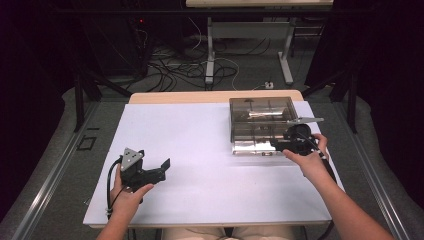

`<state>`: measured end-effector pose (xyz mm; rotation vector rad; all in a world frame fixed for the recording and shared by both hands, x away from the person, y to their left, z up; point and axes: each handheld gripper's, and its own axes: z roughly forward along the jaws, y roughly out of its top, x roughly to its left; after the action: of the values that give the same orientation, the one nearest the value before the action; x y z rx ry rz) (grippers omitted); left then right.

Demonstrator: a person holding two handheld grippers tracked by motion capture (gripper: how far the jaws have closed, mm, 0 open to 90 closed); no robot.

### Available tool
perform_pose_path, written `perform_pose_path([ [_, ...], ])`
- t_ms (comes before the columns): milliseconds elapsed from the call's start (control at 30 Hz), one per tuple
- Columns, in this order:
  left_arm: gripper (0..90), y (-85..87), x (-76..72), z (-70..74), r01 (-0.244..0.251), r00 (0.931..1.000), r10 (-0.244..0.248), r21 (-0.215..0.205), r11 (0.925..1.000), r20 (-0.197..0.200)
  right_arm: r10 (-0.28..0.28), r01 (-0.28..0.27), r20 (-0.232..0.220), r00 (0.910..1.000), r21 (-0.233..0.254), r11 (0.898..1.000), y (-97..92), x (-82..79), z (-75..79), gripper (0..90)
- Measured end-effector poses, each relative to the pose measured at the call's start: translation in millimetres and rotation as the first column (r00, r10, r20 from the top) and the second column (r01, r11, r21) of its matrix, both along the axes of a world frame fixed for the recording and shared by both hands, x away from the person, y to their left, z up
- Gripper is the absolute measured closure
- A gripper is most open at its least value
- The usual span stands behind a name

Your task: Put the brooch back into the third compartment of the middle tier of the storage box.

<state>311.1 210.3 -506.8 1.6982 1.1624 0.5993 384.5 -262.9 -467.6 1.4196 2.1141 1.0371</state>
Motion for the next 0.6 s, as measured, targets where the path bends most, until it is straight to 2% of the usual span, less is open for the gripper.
perform_pose_path([
  [33,0.7,0.0,-0.1,0.0,0.0,1.0,0.0,0.0,1.0,0.0,0.008,-0.008,0.015,0.9999,-0.006,1.0,0.9,-1.1,0.8,37.7],
  [300,0.7,-0.2,0.1,-0.3,-0.005,1.0,0.005,-0.003,1.0,0.004,0.066,-0.066,0.05,0.9966,0.005,0.998,5.5,-11.0,5.9,34.1],
  [467,0.7,-0.4,-0.4,0.2,0.003,1.0,-0.003,-0.006,1.0,-0.003,0.075,-0.075,0.074,0.9945,0.005,0.997,8.6,-20.3,9.0,32.6],
  [600,0.7,-0.5,-0.4,0.1,0.005,1.0,-0.005,-0.009,0.9999,-0.004,0.088,-0.089,0.095,0.9916,0.003,0.996,10.6,-26.3,10.5,28.0],
])
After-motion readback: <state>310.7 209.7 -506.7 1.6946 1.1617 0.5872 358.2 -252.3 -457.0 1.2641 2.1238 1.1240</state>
